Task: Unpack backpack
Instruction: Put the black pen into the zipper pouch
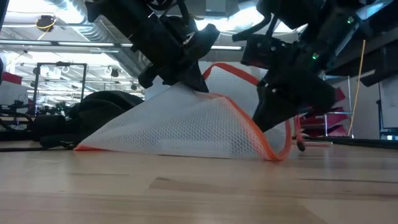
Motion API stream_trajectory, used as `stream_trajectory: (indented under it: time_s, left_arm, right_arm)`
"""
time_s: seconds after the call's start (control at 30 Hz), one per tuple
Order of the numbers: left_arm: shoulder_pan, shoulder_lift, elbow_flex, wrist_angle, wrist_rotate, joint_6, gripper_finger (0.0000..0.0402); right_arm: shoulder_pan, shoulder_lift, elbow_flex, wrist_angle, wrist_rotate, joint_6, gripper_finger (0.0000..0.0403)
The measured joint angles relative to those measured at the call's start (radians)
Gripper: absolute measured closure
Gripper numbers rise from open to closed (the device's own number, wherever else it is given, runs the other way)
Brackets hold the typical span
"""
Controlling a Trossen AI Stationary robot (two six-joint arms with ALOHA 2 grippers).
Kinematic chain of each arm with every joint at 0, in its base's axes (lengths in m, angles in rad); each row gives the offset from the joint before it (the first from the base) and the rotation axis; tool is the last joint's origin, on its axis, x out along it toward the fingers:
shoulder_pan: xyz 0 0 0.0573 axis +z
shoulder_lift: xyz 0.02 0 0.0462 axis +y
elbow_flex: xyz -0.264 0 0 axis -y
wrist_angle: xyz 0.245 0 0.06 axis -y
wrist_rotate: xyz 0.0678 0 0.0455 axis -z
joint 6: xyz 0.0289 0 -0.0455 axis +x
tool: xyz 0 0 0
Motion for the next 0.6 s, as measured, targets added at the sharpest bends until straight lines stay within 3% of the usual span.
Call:
stream_trajectory:
  time_s: [0.43, 0.6]
  left_arm:
    - [0.0, 0.0, 0.0, 0.0, -0.001, 0.0, 0.0402]
    - [0.001, 0.0, 0.0, -0.001, -0.001, 0.0, 0.0402]
  right_arm:
    - [0.015, -0.047, 0.034, -0.116, 0.156, 0.039, 0.0402]
    - [0.015, -0.084, 0.076, -0.311, 0.162, 0.06, 0.0402]
